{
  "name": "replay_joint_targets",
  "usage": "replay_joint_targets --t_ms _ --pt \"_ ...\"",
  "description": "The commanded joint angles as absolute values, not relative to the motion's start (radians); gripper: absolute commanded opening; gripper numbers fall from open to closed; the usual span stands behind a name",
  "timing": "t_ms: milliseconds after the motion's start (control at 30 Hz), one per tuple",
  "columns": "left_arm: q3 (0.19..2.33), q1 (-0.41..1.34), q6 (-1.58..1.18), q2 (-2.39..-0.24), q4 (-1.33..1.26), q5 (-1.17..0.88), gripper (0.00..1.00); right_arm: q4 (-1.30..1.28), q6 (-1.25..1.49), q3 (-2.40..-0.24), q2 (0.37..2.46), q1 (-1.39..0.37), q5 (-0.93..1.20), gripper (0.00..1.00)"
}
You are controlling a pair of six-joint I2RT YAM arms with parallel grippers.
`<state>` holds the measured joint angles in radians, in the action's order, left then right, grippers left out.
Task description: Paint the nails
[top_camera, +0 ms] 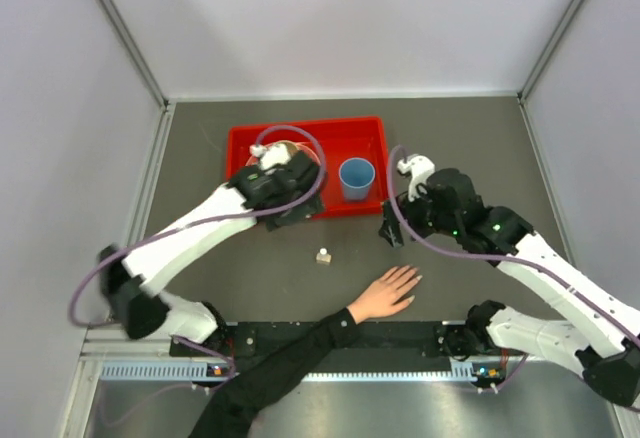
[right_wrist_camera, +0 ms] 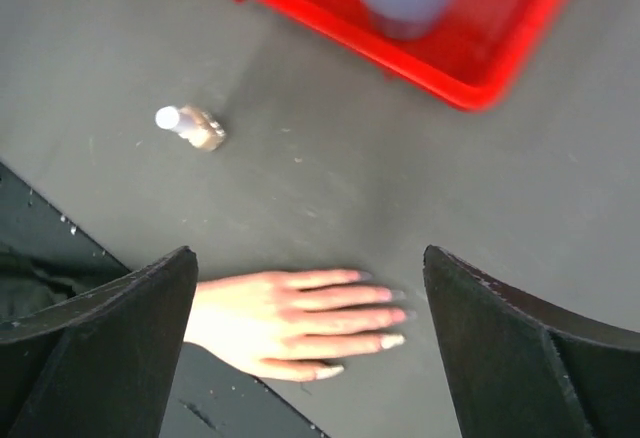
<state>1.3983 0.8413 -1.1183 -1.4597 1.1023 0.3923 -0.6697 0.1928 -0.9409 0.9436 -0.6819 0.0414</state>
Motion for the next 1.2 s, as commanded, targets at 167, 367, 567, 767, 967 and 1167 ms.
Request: replay_joint_targets --t_ms 167,367,567,767,967,1167 --pt "1.091 0.811 -0.852 -0.692 0.870 0.721 0.99 -0.568 0.224 -1.083 1.304 -1.015 -0.193 0.69" --pt "1.005 0.813 -0.753 -0.359 0.804 0.631 0.98 -0.571 0.307 -1.236 1.517 -1.121 -0.255 0.61" --pt "1.051 0.813 -0.744 -0.344 0.910 0.621 0.96 -0.594 0.344 -1.345 1.652 -1.170 -0.247 0.60" --pt "1.058 0.813 -0.729 -0.353 0.911 0.601 0.95 -0.611 0.374 -1.379 1.707 -1.183 -0.331 0.49" --pt "1.069 0.813 -0.721 -0.374 0.923 0.581 0.95 -0.640 0.379 -1.425 1.784 -1.183 -0.328 0.47" --pt "1.075 0.813 -0.738 -0.371 0.919 0.586 0.95 -0.615 0.400 -1.384 1.793 -1.184 -0.345 0.46"
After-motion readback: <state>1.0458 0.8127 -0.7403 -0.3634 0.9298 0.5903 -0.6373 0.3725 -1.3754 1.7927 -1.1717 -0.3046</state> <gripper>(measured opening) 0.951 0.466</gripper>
